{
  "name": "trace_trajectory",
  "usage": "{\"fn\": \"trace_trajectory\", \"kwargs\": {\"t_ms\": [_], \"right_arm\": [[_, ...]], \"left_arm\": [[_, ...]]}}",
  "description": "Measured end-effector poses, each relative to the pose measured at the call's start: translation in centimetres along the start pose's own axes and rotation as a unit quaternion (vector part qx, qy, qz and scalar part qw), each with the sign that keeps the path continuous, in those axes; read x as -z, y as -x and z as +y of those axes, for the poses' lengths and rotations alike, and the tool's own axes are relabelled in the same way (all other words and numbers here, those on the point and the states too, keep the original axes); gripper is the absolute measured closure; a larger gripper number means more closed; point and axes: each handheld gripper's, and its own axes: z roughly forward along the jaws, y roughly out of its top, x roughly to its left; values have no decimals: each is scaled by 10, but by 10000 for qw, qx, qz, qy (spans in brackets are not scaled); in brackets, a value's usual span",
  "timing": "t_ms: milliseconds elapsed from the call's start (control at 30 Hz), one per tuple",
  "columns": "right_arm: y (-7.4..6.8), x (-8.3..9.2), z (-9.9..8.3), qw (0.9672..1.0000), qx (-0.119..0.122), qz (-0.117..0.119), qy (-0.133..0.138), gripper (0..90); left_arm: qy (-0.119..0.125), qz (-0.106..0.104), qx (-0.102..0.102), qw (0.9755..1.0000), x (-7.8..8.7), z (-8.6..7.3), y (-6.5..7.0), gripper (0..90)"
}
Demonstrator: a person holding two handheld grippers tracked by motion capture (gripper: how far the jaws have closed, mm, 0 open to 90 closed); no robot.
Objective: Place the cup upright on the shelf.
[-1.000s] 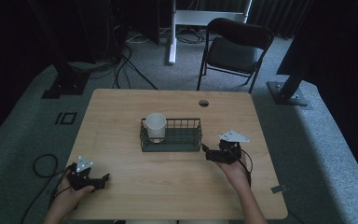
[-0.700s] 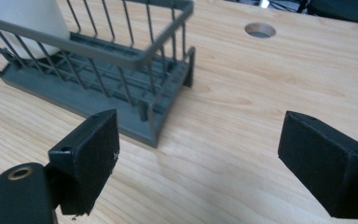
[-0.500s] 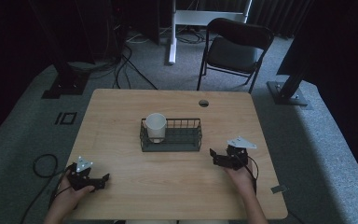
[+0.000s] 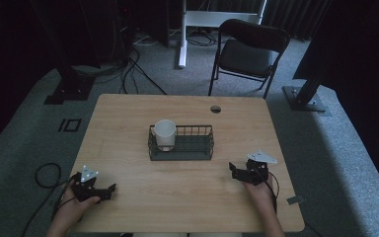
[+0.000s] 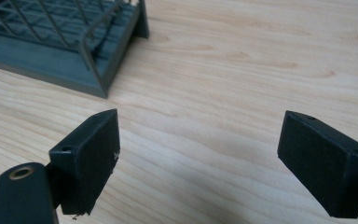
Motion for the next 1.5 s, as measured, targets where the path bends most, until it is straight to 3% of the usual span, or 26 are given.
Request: {"fn": "trace_trajectory", "kwargs": {"t_ms": [500, 800, 1033, 1133, 1500], "right_arm": [[20, 6, -21, 9985, -292, -435, -164, 136], [34, 11, -32, 9958, -452, -596, -519, 126], [43, 15, -39, 9938, -481, -642, -766, 122], [41, 13, -40, 9937, -344, -684, -817, 115], [39, 13, -43, 9950, -311, -673, -674, 114]], "left_arm": [[2, 0, 3, 10000, 0, 0, 0, 24], [-1, 0, 1, 10000, 0, 0, 0, 24], [0, 0, 0, 10000, 0, 0, 0, 24], [-1, 0, 0, 10000, 0, 0, 0, 23], [0, 0, 0, 10000, 0, 0, 0, 23]]}}
